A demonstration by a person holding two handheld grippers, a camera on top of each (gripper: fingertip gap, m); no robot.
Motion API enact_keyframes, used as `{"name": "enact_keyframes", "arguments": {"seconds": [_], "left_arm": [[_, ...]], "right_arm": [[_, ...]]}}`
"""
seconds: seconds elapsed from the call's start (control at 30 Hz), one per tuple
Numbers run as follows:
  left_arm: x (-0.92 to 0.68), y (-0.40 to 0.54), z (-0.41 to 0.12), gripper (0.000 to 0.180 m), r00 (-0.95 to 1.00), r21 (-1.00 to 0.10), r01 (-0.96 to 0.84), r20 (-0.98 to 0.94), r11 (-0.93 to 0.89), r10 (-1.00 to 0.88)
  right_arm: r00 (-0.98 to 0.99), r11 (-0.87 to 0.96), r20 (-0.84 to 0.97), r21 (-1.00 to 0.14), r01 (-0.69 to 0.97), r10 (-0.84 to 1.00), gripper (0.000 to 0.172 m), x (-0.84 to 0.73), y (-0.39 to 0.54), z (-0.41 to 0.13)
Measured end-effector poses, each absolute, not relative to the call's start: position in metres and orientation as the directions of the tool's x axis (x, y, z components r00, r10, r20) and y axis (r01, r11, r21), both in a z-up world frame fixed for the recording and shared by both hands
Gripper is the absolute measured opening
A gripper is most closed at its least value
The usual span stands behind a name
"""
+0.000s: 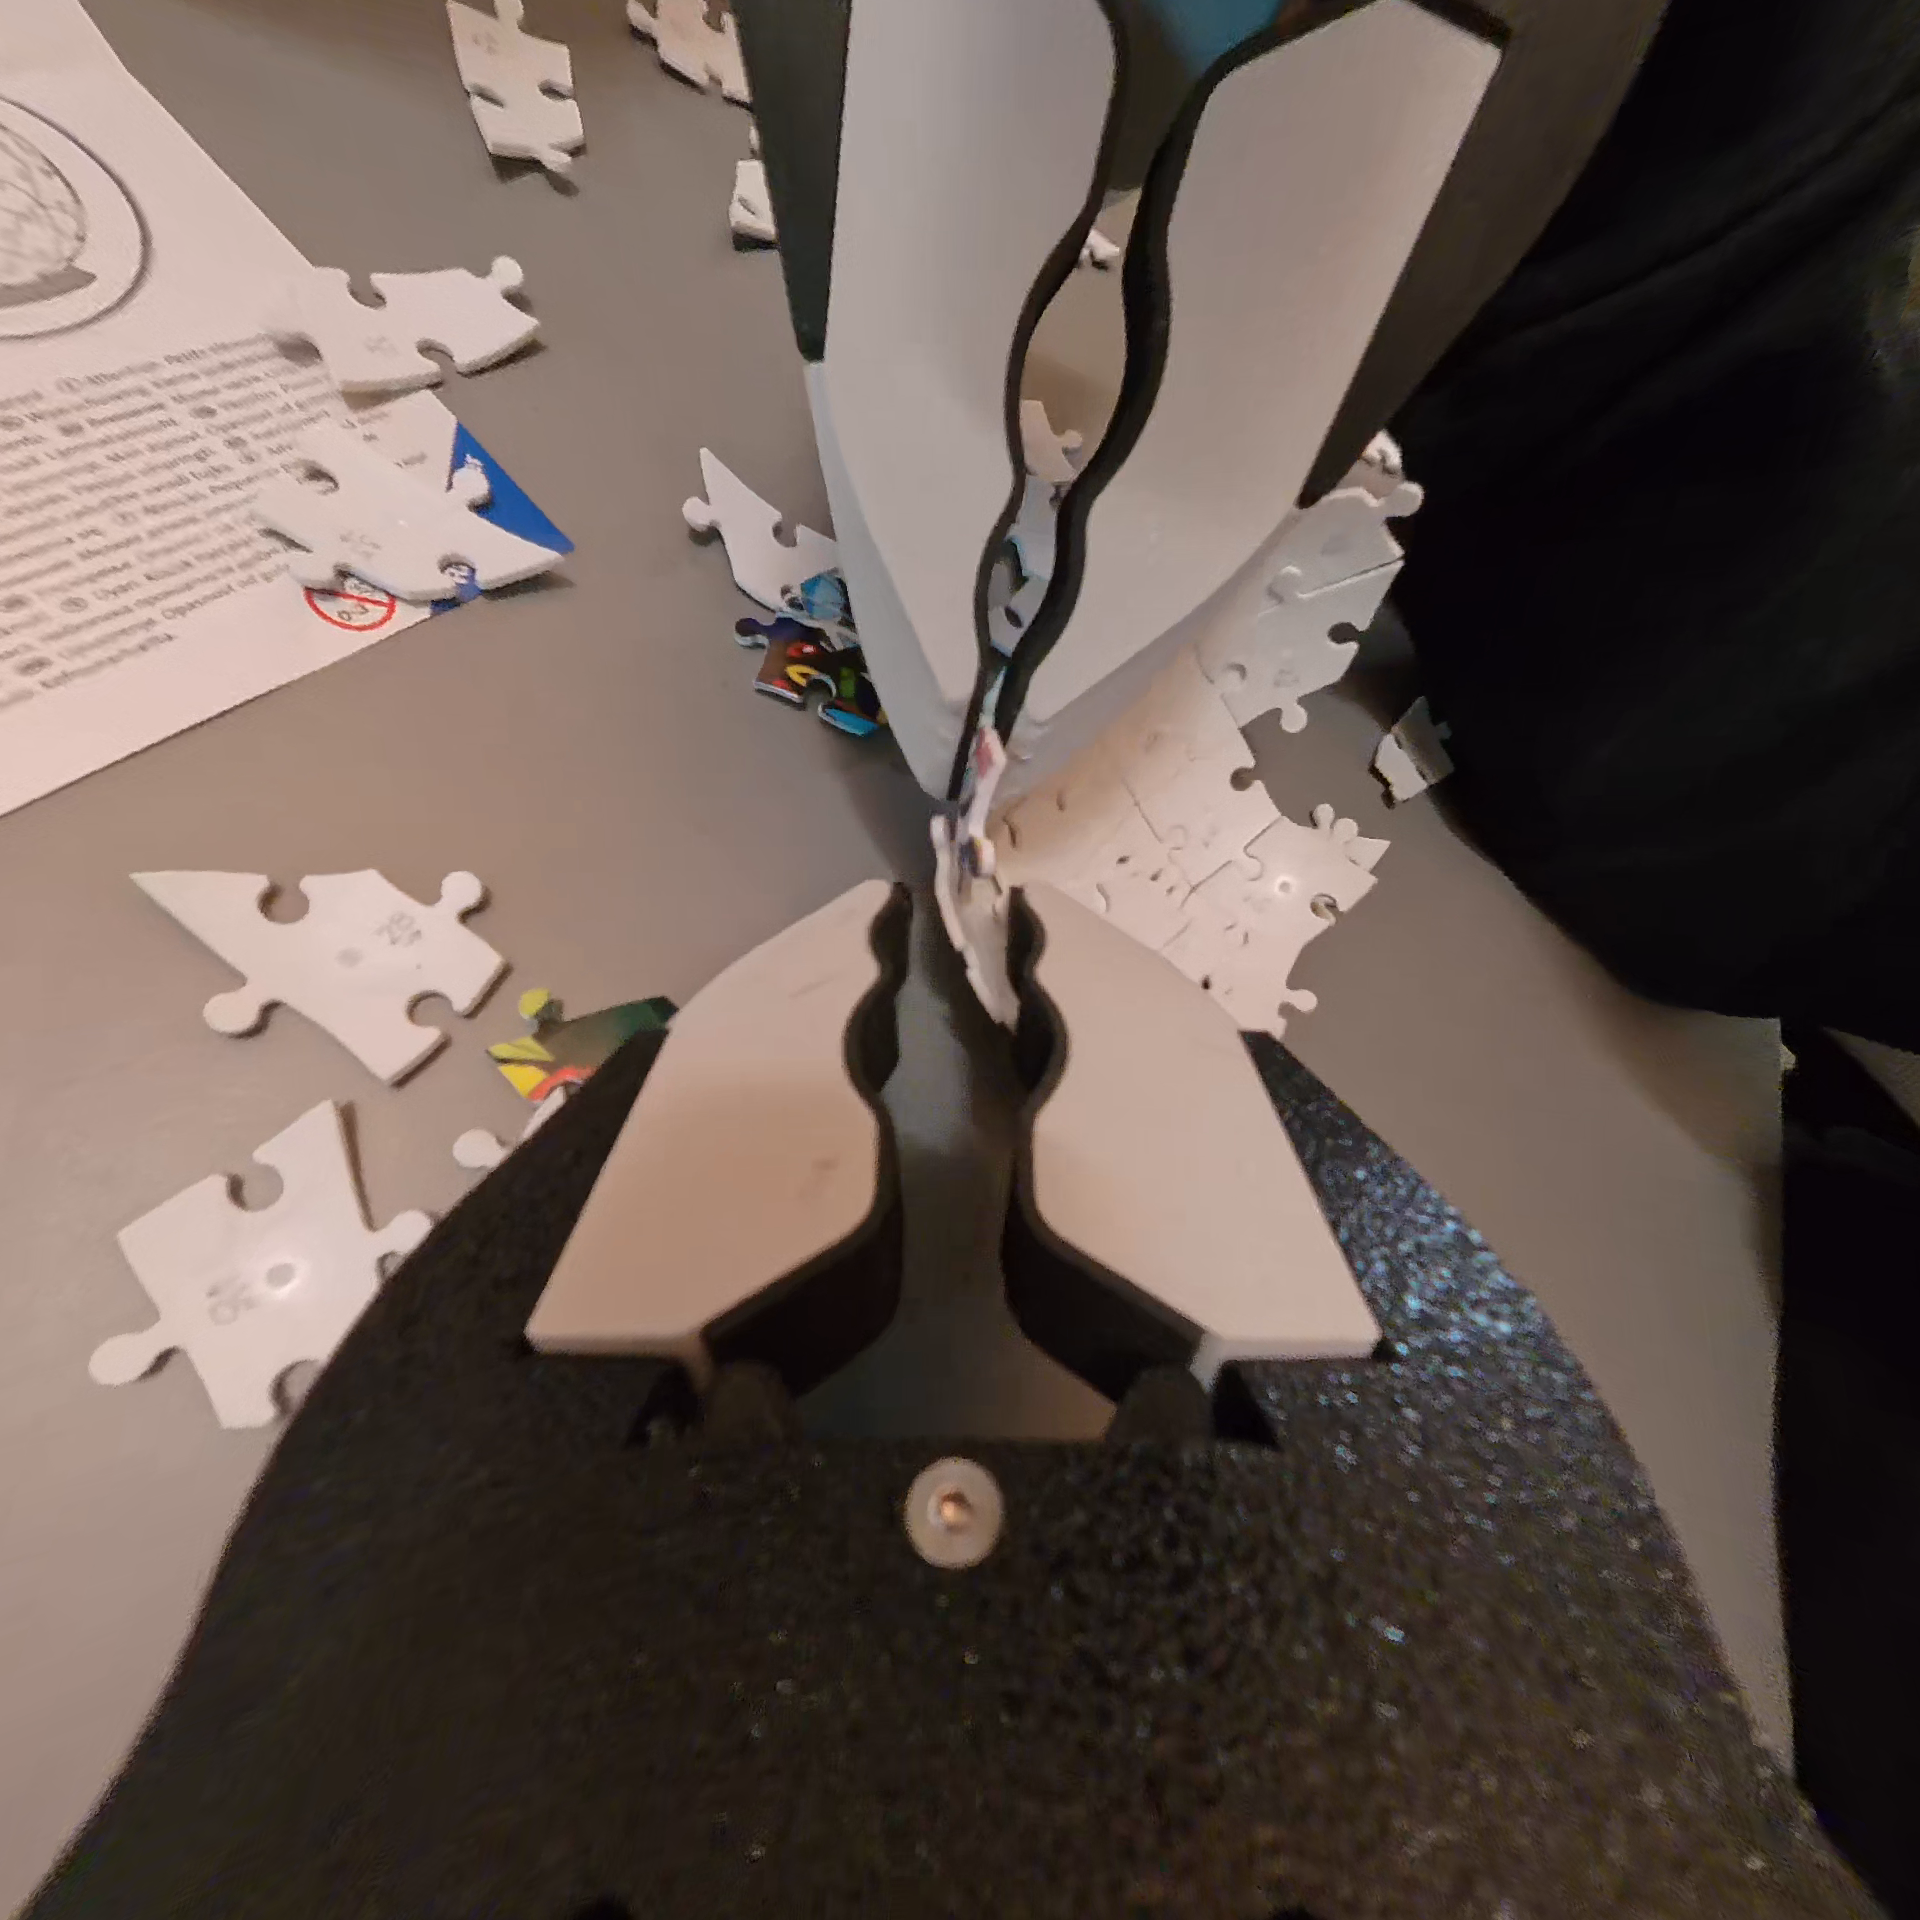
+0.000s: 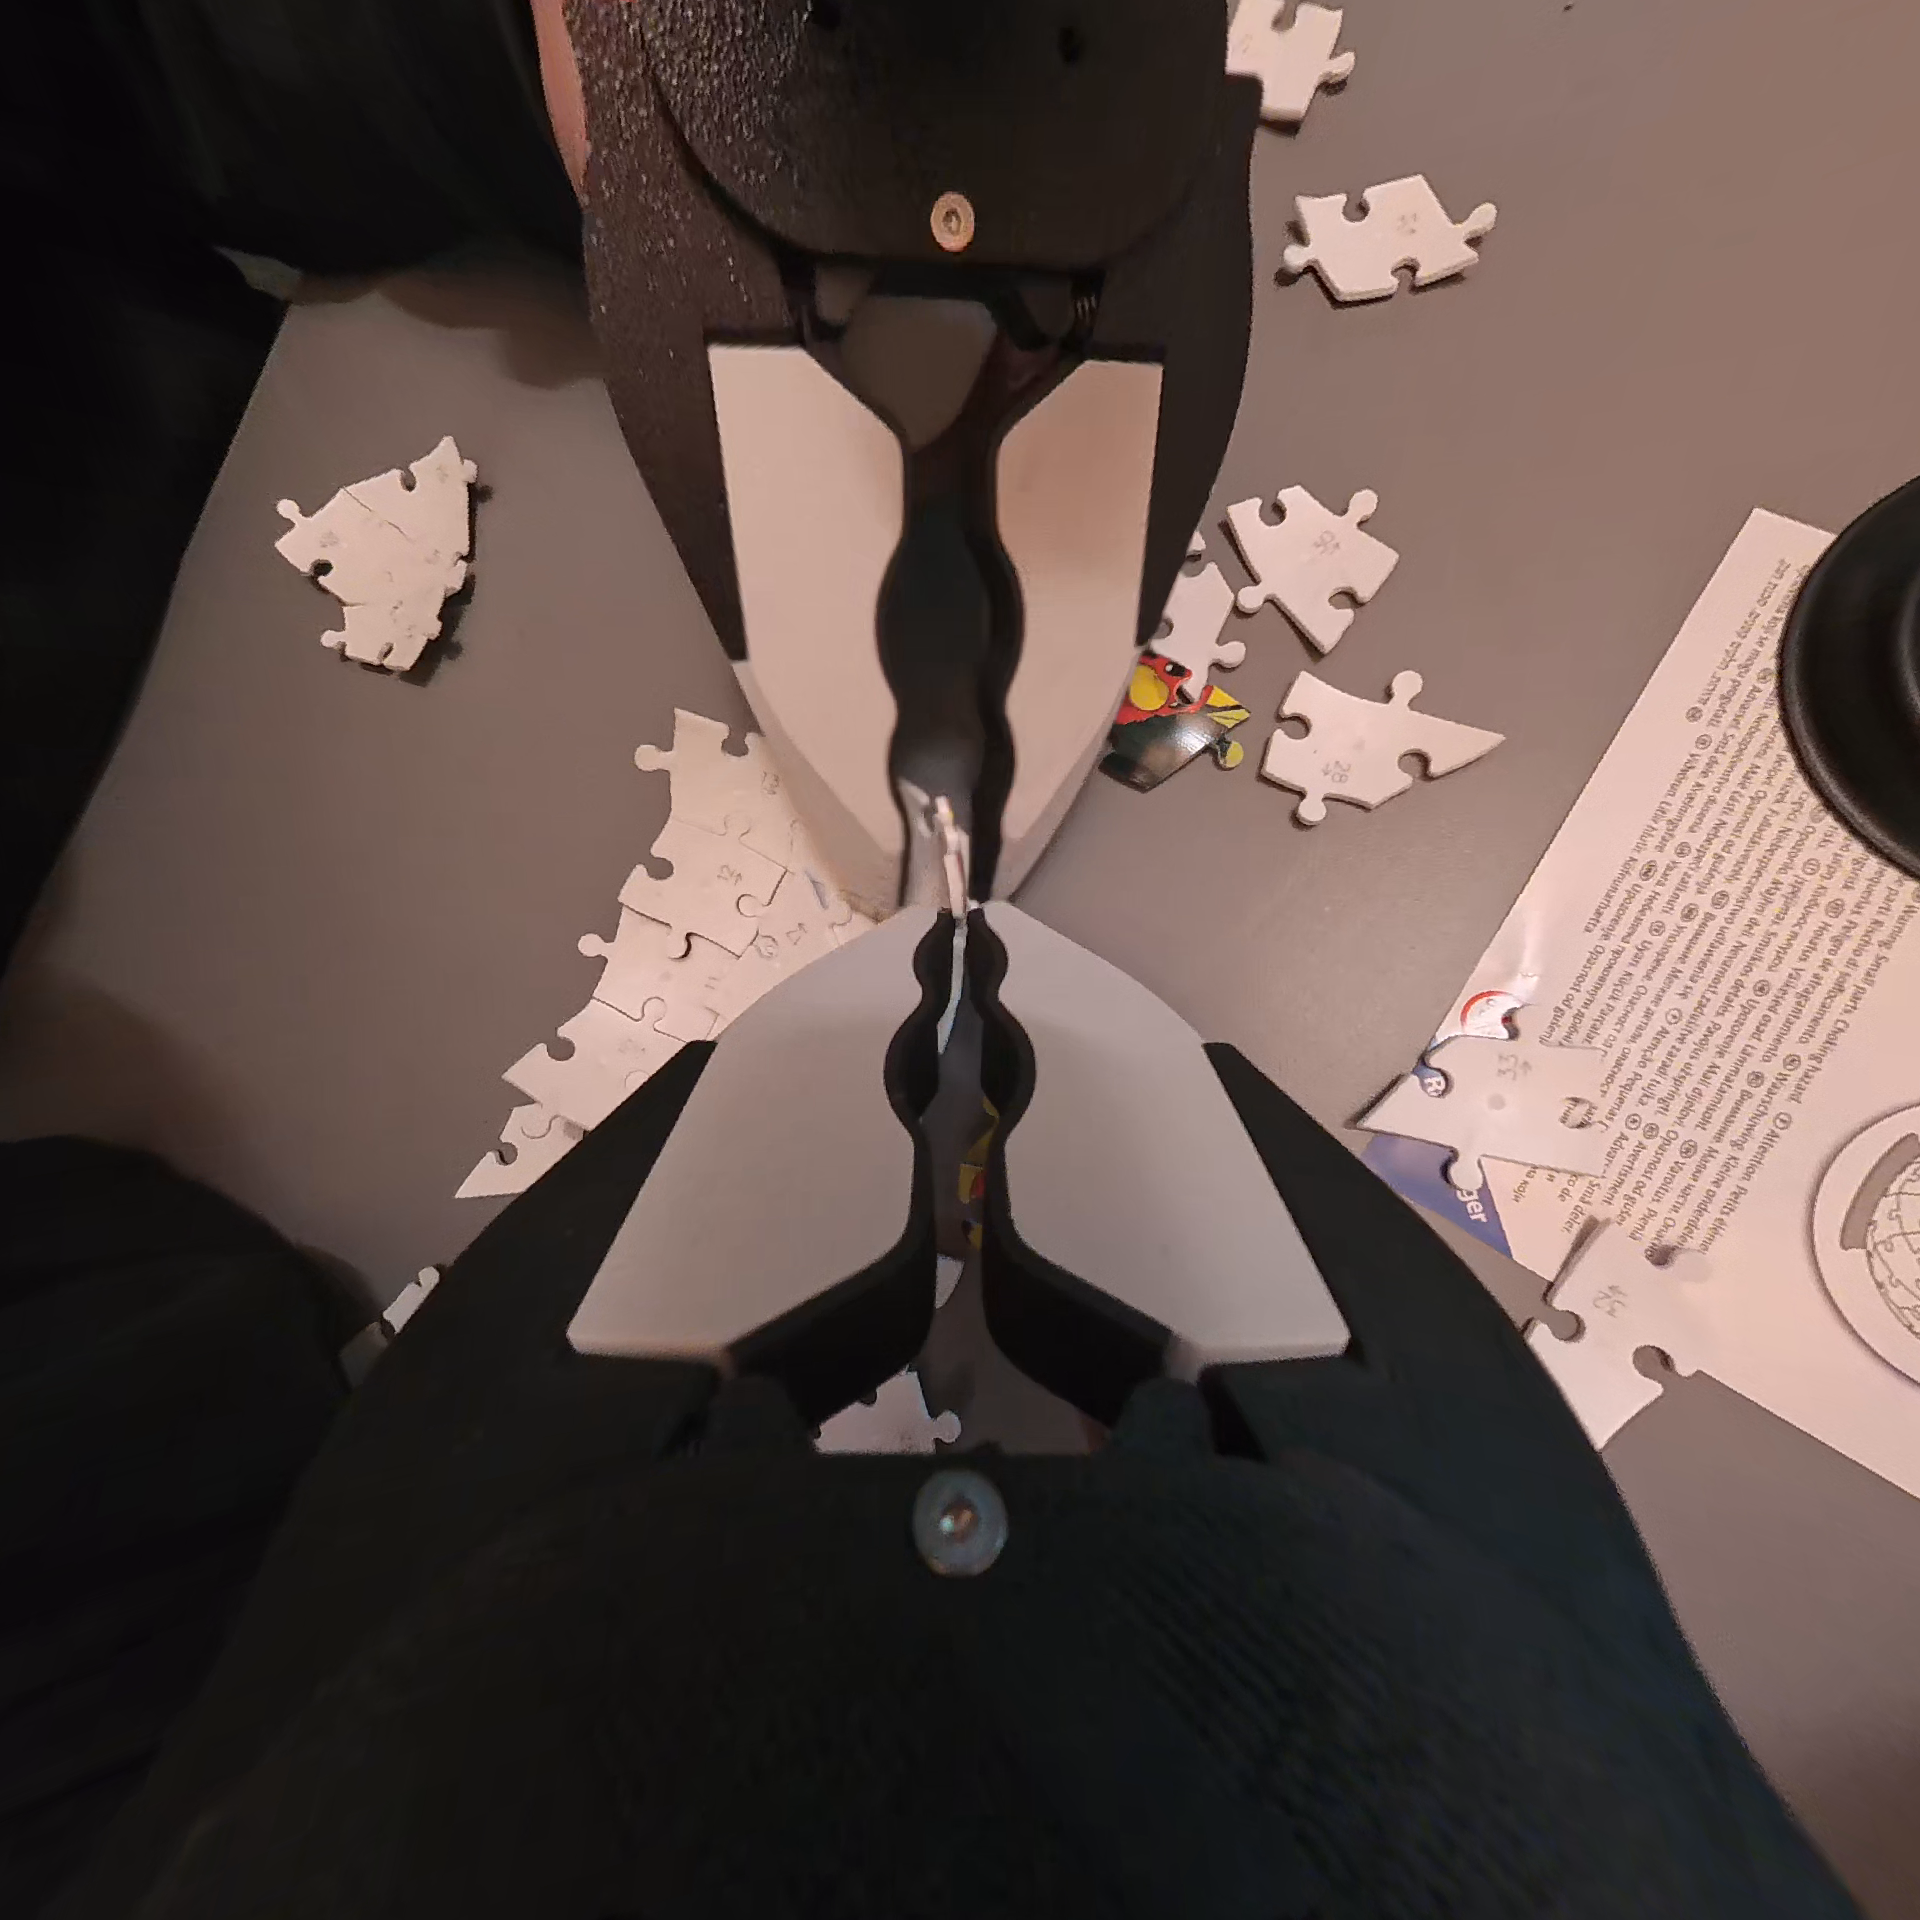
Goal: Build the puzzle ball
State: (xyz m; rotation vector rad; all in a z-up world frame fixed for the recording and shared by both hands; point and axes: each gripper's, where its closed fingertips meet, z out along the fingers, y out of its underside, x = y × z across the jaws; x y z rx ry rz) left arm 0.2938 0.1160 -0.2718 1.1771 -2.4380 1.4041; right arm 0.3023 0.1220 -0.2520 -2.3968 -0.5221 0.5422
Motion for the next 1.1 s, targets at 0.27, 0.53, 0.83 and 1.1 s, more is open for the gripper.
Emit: {"name": "enact_keyframes", "arguments": {"seconds": [0.27, 0.53, 0.83, 1.1], "left_arm": [[0.2973, 0.1141, -0.2727, 0.005, -0.71, -0.715, -0.633, 0.384, 0.296, -0.59], [0.2992, 0.1158, -0.2686, 0.003, -0.707, -0.734, -0.624, 0.383, 0.269, -0.595], [0.2992, 0.1154, -0.2674, 0.003, -0.728, -0.754, -0.588, 0.335, 0.294, -0.598], [0.299, 0.1155, -0.2673, 0.003, -0.731, -0.754, -0.587, 0.336, 0.296, -0.594]], "right_arm": [[0.847, -0.74, -0.245, -0.632, 0.23, 0.472, 0.002, 0.3052, 0.1204, -0.2527], [0.854, -0.732, -0.245, -0.649, 0.207, 0.459, 0.003, 0.3077, 0.1214, -0.2493], [0.851, -0.732, -0.267, -0.656, 0.183, 0.452, 0.002, 0.3067, 0.1201, -0.2474], [0.855, -0.74, -0.267, -0.647, 0.183, 0.445, 0.003, 0.3067, 0.1198, -0.2473]]}}
